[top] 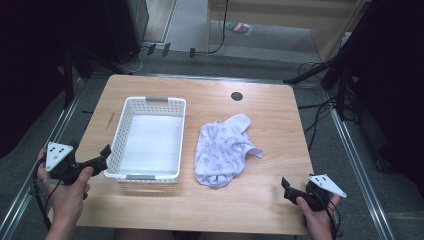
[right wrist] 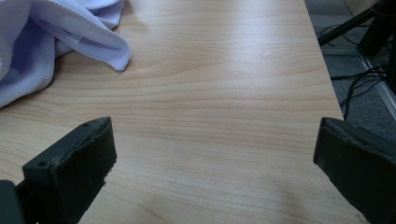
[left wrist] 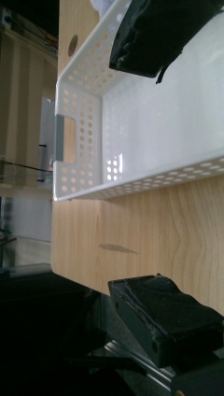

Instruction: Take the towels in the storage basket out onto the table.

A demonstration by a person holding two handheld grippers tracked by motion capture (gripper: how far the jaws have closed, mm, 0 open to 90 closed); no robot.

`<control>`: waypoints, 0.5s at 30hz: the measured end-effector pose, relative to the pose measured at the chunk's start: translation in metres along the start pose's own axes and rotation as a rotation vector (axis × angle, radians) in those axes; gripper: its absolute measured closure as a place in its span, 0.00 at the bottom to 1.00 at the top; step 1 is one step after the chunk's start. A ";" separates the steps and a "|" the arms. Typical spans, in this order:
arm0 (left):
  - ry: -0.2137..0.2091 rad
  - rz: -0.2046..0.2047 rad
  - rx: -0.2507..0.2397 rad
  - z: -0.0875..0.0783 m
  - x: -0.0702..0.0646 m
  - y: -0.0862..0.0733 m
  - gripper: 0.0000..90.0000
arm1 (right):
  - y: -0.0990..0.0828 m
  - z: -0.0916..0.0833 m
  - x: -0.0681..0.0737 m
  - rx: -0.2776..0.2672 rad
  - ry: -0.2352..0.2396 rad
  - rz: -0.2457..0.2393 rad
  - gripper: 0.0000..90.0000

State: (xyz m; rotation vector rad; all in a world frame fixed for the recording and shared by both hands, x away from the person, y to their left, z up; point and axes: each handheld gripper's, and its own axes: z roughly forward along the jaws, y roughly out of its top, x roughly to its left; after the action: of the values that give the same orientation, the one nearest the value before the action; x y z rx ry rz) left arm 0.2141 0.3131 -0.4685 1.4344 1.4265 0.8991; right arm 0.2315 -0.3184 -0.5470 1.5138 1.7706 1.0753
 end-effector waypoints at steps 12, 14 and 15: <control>0.042 -0.031 -0.012 0.000 0.035 -0.024 0.00 | 0.000 0.000 0.000 0.000 -0.003 0.001 0.00; 0.048 -0.031 -0.010 0.000 0.040 -0.029 0.00 | 0.000 0.000 0.000 0.000 -0.003 0.000 0.00; 0.048 -0.032 -0.011 0.001 0.042 -0.031 0.00 | 0.000 0.000 0.000 0.000 -0.003 0.000 0.00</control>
State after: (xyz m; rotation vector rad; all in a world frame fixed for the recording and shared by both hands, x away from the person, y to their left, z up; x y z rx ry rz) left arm 0.2071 0.3523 -0.5019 1.3862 1.4746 0.9250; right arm 0.2316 -0.3184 -0.5470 1.5151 1.7685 1.0720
